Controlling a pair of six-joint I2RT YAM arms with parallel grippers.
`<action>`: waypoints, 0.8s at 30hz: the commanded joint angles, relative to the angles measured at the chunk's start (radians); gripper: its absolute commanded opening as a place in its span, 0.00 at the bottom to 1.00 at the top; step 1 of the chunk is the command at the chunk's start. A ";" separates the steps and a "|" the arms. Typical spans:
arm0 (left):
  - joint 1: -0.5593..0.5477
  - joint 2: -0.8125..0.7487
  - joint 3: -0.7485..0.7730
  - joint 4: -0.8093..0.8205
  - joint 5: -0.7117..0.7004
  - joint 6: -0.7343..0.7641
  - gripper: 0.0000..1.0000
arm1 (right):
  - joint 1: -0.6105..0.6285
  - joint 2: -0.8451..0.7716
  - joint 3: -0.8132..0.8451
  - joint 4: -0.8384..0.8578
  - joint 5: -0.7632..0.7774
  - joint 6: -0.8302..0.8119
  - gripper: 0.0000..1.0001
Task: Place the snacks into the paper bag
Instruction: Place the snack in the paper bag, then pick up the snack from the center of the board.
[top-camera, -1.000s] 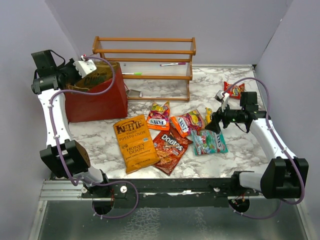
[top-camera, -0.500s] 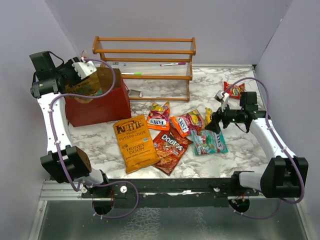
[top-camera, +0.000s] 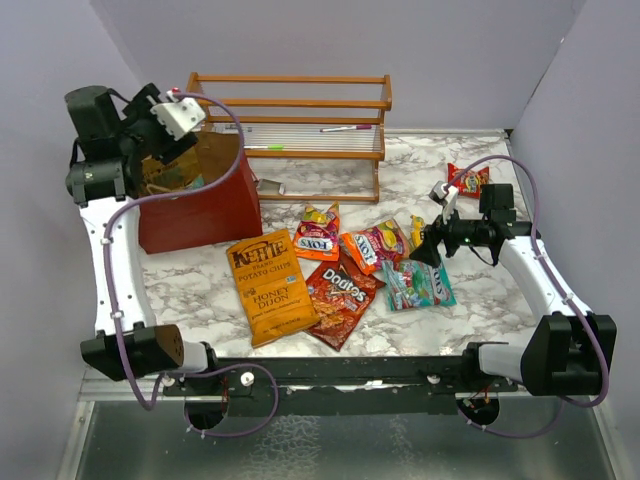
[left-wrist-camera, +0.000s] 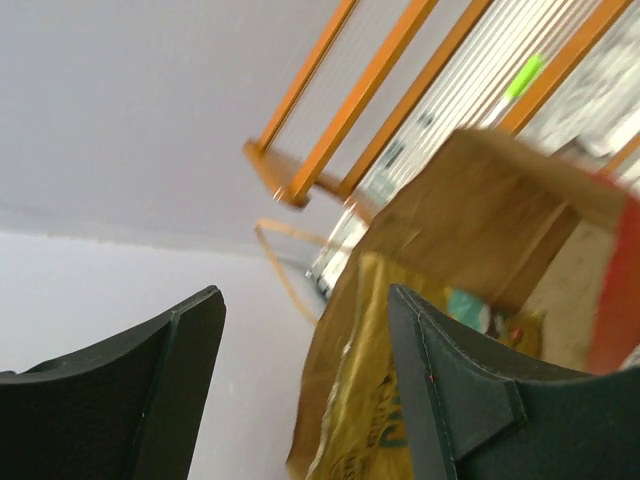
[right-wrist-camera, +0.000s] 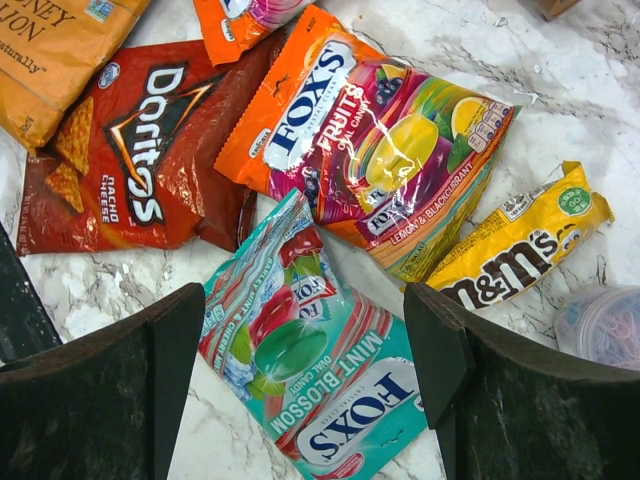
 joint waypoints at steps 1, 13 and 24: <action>-0.177 -0.067 0.020 -0.091 -0.173 -0.122 0.70 | 0.004 -0.014 -0.013 0.023 0.003 0.012 0.81; -0.538 -0.175 -0.184 -0.273 -0.332 -0.283 0.99 | 0.004 -0.037 -0.016 0.036 0.026 0.024 0.81; -0.718 -0.248 -0.573 -0.281 -0.418 -0.235 0.99 | 0.004 -0.062 -0.025 0.046 0.059 0.029 0.81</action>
